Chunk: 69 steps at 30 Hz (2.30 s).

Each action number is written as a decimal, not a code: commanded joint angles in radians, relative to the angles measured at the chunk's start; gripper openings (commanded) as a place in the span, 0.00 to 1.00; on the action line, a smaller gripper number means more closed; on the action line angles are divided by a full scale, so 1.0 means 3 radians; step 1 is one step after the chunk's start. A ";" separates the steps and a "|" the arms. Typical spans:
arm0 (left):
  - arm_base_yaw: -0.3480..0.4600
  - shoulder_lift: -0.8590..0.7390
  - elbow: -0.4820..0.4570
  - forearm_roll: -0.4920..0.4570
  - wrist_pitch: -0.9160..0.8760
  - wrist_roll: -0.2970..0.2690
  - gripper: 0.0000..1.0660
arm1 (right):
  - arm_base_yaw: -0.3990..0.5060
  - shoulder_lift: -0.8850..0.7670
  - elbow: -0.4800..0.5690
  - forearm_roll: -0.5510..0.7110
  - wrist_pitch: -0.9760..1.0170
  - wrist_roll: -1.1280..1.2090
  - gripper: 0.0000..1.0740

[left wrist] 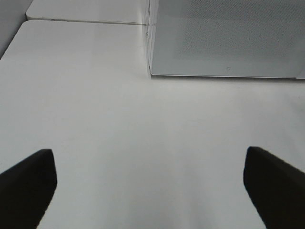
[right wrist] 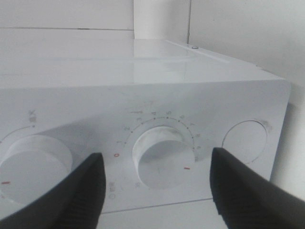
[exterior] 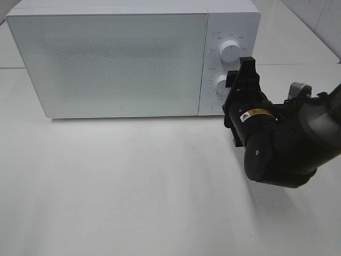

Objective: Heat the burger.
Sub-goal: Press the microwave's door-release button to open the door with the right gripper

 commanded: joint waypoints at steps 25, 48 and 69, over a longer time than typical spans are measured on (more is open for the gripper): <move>0.0010 -0.0050 0.0007 -0.0013 0.0003 0.0000 0.94 | -0.0027 -0.1697 0.0523 -0.0323 0.3037 -0.5193 0.60; 0.0010 -0.0050 0.0007 -0.0013 0.0003 0.0000 0.94 | -0.0027 -0.2940 0.0227 -0.1797 0.5713 -0.4477 0.61; 0.0010 -0.0050 0.0007 -0.0017 0.0003 0.0000 0.94 | -0.0060 -0.4863 0.0227 -0.2147 0.7173 -0.4027 0.77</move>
